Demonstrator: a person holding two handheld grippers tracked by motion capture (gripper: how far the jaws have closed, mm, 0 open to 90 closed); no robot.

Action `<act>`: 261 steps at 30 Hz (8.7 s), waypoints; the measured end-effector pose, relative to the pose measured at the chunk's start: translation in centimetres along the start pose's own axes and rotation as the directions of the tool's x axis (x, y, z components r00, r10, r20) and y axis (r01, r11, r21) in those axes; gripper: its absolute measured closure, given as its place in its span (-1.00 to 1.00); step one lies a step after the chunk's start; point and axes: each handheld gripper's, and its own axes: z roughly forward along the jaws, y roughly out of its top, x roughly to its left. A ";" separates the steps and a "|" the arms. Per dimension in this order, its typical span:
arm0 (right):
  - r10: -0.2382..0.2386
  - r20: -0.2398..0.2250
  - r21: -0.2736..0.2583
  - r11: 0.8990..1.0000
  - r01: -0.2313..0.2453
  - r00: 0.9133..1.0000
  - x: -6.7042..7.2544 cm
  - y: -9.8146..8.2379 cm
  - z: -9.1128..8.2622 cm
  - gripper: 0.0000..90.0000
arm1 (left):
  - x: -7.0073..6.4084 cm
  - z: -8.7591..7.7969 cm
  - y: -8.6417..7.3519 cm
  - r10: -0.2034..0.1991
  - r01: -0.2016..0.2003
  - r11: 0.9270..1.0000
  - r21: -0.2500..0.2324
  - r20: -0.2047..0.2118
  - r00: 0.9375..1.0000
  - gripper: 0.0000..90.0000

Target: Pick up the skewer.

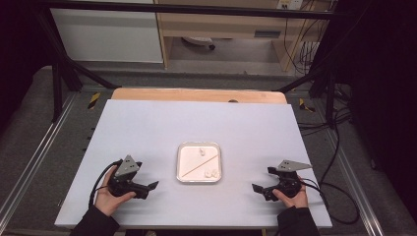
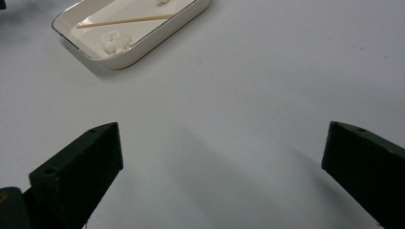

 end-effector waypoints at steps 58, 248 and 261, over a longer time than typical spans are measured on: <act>-0.014 0.002 0.016 1.000 0.014 1.000 0.0 -0.1 0.2 -0.98 | -4.7 8.0 8.5 0.063 -0.067 0.991 0.114 0.036 0.997 -0.57; -0.946 -0.029 0.279 0.301 0.912 0.321 8.5 6.0 4.4 0.83 | -12.7 10.2 14.4 0.295 -0.347 0.931 0.109 0.335 0.895 0.97; -0.961 -0.053 0.284 0.246 0.927 0.272 8.6 5.7 4.4 0.98 | -12.5 10.3 14.3 0.284 -0.339 0.934 0.116 0.339 0.897 0.97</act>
